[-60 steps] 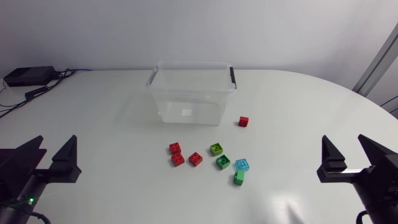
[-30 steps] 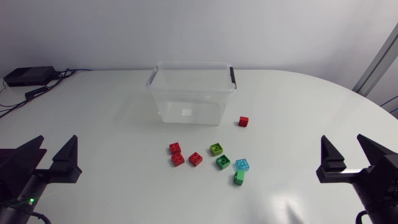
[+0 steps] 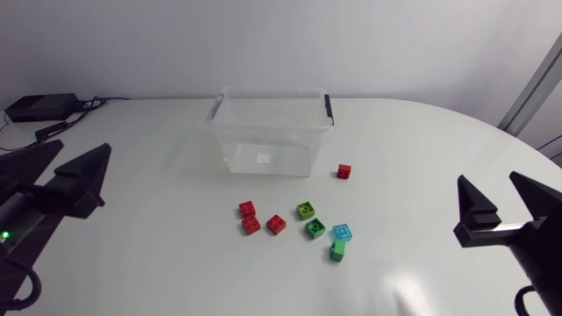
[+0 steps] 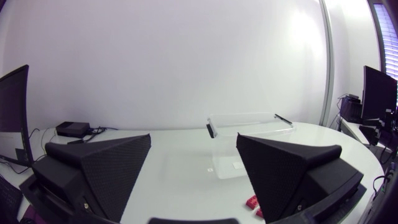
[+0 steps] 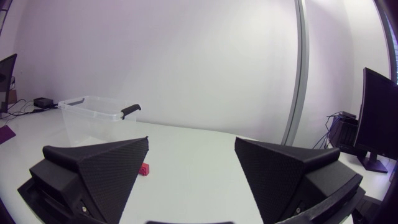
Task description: Place the duplo bricks in the container
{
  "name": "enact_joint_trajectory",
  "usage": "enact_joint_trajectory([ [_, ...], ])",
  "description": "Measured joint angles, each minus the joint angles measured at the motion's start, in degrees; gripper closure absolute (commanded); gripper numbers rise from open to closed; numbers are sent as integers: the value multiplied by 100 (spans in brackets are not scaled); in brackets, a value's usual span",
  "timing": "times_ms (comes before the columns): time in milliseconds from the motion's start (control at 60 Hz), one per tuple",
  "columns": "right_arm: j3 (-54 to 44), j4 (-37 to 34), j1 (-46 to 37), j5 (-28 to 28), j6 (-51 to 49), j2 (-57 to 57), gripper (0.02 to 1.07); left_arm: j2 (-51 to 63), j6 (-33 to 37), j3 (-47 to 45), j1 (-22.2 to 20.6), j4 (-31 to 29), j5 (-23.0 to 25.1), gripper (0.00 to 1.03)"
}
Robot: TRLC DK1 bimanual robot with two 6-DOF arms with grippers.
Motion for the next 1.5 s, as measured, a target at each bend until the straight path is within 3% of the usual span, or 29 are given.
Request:
enact_joint_trajectory([
  [167, 776, -15, 66, -2, 4, 1095, 7, 1792, 2, 968, -330, -890, -94, 8],
  [300, 1394, -184, 76, -28, 4, 1884, 7, 3449, 387, 1768, -625, -1657, -129, 7],
  [517, 2111, -496, -199, -640, 299, 3195, 7, 5324, 1292, 2361, -1139, -2024, 118, 9],
  [650, 2378, -765, -678, -1355, 664, 3941, 7, 6229, 1716, 2629, -1290, -2151, 780, 14],
  [867, 2977, -1742, -1078, -2411, 785, 5292, 7, 7261, 2144, 2881, -1799, -2223, 957, 17],
  [1133, 3322, -2380, -1078, -2771, -420, 6046, 7, 8028, 2461, 3401, -1978, -2151, 1250, 24],
  [1383, 3552, -2192, -673, -2850, -883, 6601, 7, 8583, 2651, 3602, -2015, -1976, 1266, 24],
  [1450, 3552, -1884, -505, -2800, -940, 6690, 7, 8660, 2706, 3689, -2022, -1917, 1270, 36],
  [1500, 3576, -1711, -334, -2662, -1005, 6784, 7, 8734, 2752, 3762, -2026, -1888, 1270, 50],
])
